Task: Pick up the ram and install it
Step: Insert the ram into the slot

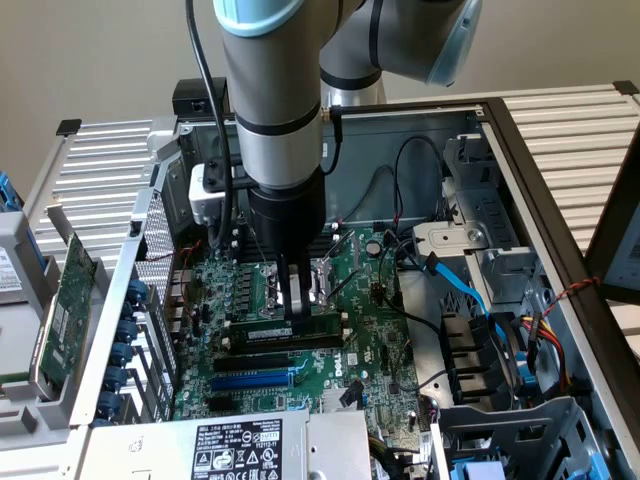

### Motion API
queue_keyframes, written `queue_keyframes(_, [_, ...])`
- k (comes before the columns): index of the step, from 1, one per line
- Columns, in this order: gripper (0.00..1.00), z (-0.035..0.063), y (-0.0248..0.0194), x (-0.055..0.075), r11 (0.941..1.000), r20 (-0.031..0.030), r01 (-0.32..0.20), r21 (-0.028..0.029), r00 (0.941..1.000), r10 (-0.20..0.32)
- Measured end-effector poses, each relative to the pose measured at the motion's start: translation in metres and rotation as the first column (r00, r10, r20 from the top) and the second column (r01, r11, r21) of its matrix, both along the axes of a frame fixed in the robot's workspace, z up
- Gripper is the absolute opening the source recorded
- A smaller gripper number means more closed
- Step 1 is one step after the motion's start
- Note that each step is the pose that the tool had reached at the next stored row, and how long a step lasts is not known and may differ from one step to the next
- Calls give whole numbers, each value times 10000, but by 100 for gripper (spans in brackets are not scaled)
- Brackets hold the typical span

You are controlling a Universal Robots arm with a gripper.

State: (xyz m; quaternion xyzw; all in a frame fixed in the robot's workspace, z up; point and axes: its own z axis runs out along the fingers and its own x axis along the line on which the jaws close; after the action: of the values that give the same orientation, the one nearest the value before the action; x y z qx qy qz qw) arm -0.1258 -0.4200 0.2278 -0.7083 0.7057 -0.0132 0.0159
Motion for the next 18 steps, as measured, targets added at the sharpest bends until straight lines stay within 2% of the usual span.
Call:
queue_keyframes(3, [14, 51, 0, 0, 10000, 1, 1, 4, 10000, -1])
queue_keyframes(7, [14, 57, 1, 1, 10000, 15, 0, 60, 10000, 0])
queue_keyframes(15, [14, 58, 1, 8, 10000, 10, -2, 58, 10000, 2])
queue_keyframes(17, [14, 58, 1, 32, 10000, -29, 0, 64, 10000, 0])
queue_keyframes(18, [14, 58, 1, 42, 10000, -67, 1, 73, 10000, 0])
